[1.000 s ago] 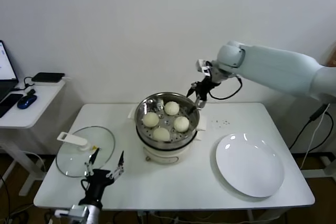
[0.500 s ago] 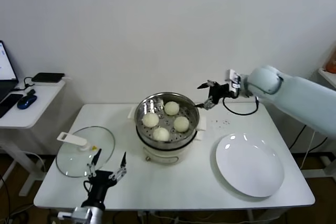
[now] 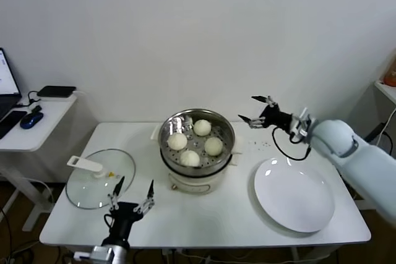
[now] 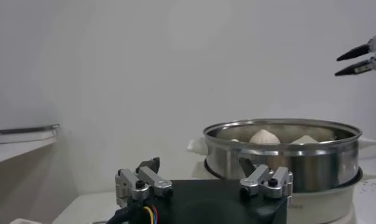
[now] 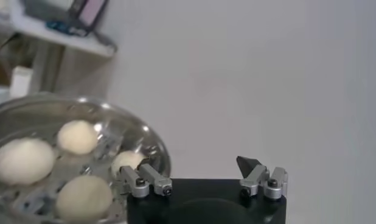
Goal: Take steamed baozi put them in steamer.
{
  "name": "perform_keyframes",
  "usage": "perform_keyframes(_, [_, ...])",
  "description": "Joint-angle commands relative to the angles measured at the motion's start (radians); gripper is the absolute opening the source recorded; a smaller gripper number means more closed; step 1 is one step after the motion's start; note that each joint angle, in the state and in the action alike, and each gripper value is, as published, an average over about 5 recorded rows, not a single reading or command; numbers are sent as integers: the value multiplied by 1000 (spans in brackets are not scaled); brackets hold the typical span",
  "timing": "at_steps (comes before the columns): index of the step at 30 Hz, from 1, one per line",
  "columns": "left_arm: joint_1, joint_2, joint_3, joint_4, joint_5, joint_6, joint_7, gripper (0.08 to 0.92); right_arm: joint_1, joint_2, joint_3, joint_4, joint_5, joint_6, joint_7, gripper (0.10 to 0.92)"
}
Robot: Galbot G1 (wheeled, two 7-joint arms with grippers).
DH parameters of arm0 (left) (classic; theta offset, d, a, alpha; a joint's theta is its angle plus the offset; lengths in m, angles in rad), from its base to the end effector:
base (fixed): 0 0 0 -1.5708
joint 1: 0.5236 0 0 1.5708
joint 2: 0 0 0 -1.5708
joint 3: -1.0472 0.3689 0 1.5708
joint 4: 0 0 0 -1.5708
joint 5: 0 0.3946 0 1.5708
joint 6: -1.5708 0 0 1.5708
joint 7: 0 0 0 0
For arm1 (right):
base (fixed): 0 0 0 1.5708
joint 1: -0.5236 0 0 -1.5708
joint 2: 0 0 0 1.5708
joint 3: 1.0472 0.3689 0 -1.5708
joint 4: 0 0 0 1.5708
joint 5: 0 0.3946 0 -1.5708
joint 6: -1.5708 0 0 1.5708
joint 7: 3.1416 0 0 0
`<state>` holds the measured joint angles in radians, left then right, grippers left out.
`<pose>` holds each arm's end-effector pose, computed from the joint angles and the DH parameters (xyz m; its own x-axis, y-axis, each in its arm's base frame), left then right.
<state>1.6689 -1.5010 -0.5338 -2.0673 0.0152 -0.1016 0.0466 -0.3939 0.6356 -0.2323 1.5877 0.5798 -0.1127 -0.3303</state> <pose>0.1770 0.0161 -0.3486 -0.9965 0.0788 0.0279 0.0807 0.9938 0.0764 0.4910 -0.1308 -0.1692 -0.7570 -0.6086 0.2377 -0.6444 0.6354 -0.4255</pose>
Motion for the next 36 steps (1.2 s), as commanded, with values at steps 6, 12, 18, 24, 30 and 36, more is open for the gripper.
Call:
perform_keyframes(6, [-27,6,-21,8,-5,28,-10,823,-896,446,812,230,-166,182,206,823])
perform_keyframes(12, [-38,12,-33,10,-13,38,-11,823,-1016,576,848,280,-217,239,195,823])
perform_keyframes(18, [-48,10,-37,6,-16,55,-18,823,-1138,662,863,339,-270,288,162,823])
perform_keyframes(24, [-60,11,-37,13,-15,57,-20,823,-1200,710,877,349,-274,322,127,823])
perform_keyframes(30, [-49,13,-42,17,-15,45,-16,823,-1231,717,900,333,-242,336,100,823])
perform_keyframes(36, [-44,14,-50,16,-19,38,-8,823,-1233,710,912,307,-222,341,84,823])
